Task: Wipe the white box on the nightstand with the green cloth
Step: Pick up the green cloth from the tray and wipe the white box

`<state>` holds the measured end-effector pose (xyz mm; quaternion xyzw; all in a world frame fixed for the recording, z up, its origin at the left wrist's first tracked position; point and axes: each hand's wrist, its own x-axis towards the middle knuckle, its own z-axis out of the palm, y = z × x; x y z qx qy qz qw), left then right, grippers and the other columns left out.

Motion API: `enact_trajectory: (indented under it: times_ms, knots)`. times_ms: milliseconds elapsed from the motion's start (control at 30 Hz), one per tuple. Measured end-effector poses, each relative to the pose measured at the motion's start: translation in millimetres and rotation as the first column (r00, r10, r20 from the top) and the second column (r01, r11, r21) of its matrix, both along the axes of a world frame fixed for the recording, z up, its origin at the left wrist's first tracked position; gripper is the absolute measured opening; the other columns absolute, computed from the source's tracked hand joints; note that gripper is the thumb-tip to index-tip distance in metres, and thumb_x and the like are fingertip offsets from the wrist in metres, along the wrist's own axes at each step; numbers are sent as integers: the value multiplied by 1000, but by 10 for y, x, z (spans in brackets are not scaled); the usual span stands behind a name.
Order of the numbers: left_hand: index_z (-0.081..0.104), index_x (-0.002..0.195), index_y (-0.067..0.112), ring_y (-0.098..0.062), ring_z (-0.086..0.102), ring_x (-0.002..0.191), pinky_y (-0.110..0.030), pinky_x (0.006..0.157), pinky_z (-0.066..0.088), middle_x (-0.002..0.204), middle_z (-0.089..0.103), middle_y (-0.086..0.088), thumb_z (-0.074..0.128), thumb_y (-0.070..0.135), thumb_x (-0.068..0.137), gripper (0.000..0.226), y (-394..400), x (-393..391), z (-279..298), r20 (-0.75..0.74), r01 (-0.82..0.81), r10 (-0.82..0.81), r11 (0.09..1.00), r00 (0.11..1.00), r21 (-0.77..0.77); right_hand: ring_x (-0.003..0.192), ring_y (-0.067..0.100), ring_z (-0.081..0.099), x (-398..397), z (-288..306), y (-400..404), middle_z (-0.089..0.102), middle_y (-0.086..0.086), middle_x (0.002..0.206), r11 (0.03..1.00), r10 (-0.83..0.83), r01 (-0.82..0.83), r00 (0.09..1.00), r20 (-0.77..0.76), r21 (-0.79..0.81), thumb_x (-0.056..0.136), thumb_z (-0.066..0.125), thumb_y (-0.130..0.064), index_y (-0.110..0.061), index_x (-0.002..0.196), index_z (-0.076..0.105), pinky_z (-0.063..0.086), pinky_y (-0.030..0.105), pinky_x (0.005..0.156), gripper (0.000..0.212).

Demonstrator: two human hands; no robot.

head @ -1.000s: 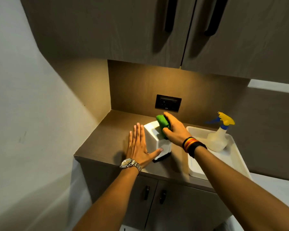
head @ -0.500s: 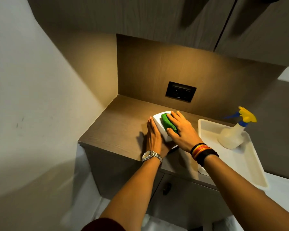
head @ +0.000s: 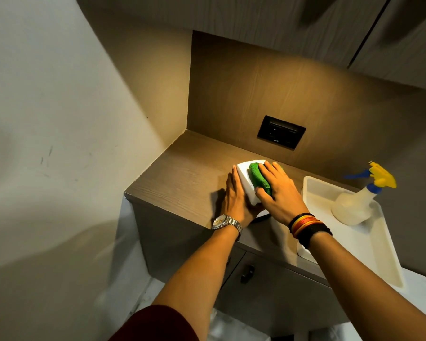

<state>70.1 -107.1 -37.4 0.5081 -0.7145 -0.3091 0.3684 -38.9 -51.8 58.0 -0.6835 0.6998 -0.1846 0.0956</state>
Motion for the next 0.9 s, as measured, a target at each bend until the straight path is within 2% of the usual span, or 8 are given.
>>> enact_trajectory:
  times_ms: [133, 233, 367, 500, 567, 667, 800, 900]
  knots:
    - [-17, 157, 24, -36, 57, 123, -46, 89, 58, 159, 27, -14, 89, 53, 64, 143, -102, 117, 40, 37, 135, -137, 990, 990, 38, 154, 23, 9, -4, 23, 72, 17, 2, 165, 1000, 2, -2, 999, 35, 15, 96, 48, -32, -23, 155, 22, 13, 46, 123, 65]
    - [-19, 156, 26, -37, 61, 116, -47, 85, 59, 155, 33, -16, 88, 49, 66, 142, -135, 128, 31, 63, 149, -150, 988, 987, 29, 154, 23, 9, 11, 33, 116, 17, 3, 165, 1000, -16, 16, 999, 30, 20, 97, 48, -30, -22, 155, 21, 13, 44, 123, 65]
    - [-9, 157, 27, -34, 61, 116, -48, 86, 60, 151, 36, -12, 90, 51, 63, 138, -153, 112, 19, 25, 149, -149, 989, 988, 22, 147, 32, 25, 64, 149, -12, 34, 13, 158, 994, -111, 112, 991, 80, 0, 97, 48, -21, -12, 150, 33, 21, 42, 119, 55]
    - [4, 154, 26, -24, 50, 125, -45, 95, 56, 145, 36, -4, 92, 56, 56, 134, -162, 102, 34, -27, 166, -165, 986, 986, 18, 137, 36, 37, 39, 253, -370, 44, 19, 148, 983, -174, 169, 983, 64, 76, 96, 47, -19, -5, 143, 42, 26, 43, 115, 49]
    - [9, 151, 28, -20, 50, 122, -44, 95, 56, 140, 37, -2, 92, 57, 54, 131, -165, 94, 62, -31, 165, -164, 986, 986, 9, 133, 35, 40, 56, 262, -511, 48, 20, 144, 991, -107, 103, 993, 45, 82, 95, 49, -18, -4, 141, 44, 29, 42, 113, 48]
    - [4, 153, 28, -17, 46, 122, -39, 96, 51, 146, 34, -5, 90, 61, 54, 136, -179, 112, 87, 17, 172, -172, 985, 985, -10, 147, 30, 28, 94, 232, -556, 39, 12, 156, 996, 35, -35, 999, 3, 77, 96, 48, -21, -13, 148, 39, 18, 41, 120, 53]
    - [11, 152, 22, -28, 57, 117, -46, 96, 55, 144, 43, -8, 89, 58, 58, 127, -173, 135, 63, -27, 178, -179, 983, 984, -42, 151, 18, 20, 11, 150, -213, 32, 0, 160, 977, 205, -204, 979, 3, 60, 96, 49, -19, -24, 151, 35, 11, 37, 122, 57]
    - [-8, 158, 20, -33, 53, 128, -39, 98, 51, 158, 29, -9, 88, 59, 60, 143, -149, 134, 61, 3, 184, -183, 983, 983, -21, 149, 11, 21, -249, 132, 52, 34, -4, 159, 953, 293, -291, 956, -18, 84, 95, 50, -15, -29, 150, 35, 15, 38, 122, 59]
